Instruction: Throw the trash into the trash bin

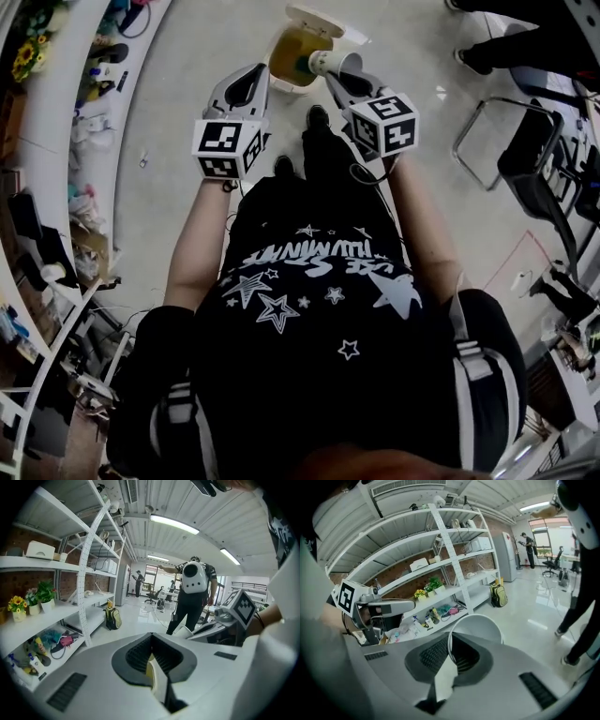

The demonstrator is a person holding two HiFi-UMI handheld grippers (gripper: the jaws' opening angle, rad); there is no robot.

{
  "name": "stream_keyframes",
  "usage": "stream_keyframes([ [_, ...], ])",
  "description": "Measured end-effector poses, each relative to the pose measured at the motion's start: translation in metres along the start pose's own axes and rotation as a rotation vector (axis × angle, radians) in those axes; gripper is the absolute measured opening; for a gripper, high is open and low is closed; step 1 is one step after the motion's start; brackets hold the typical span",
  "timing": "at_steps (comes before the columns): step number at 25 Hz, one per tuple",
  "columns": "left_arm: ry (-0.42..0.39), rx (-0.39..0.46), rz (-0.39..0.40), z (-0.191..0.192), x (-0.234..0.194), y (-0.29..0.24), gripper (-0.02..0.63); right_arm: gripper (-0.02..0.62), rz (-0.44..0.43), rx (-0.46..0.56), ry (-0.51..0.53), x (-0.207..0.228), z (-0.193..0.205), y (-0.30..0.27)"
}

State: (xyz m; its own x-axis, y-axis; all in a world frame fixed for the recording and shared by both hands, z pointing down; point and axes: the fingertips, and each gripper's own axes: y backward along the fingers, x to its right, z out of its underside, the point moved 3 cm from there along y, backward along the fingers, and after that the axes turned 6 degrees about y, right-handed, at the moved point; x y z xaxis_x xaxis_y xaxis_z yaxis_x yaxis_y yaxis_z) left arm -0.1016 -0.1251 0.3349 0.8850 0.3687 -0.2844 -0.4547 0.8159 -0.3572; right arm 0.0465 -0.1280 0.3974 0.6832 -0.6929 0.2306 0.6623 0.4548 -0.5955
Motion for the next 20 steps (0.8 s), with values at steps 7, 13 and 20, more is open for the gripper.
stream_keyframes([
  [7, 0.014, -0.049, -0.053, 0.012, -0.012, -0.053, 0.009, 0.018, -0.107, -0.063, 0.083, 0.029, 0.0, -0.037],
  [13, 0.035, -0.048, -0.117, 0.024, -0.027, -0.076, 0.009, 0.018, -0.184, -0.096, 0.088, 0.03, 0.016, -0.063],
  [20, 0.068, -0.093, -0.109, 0.062, -0.04, -0.099, 0.009, 0.018, -0.202, -0.176, 0.139, 0.037, 0.035, -0.088],
])
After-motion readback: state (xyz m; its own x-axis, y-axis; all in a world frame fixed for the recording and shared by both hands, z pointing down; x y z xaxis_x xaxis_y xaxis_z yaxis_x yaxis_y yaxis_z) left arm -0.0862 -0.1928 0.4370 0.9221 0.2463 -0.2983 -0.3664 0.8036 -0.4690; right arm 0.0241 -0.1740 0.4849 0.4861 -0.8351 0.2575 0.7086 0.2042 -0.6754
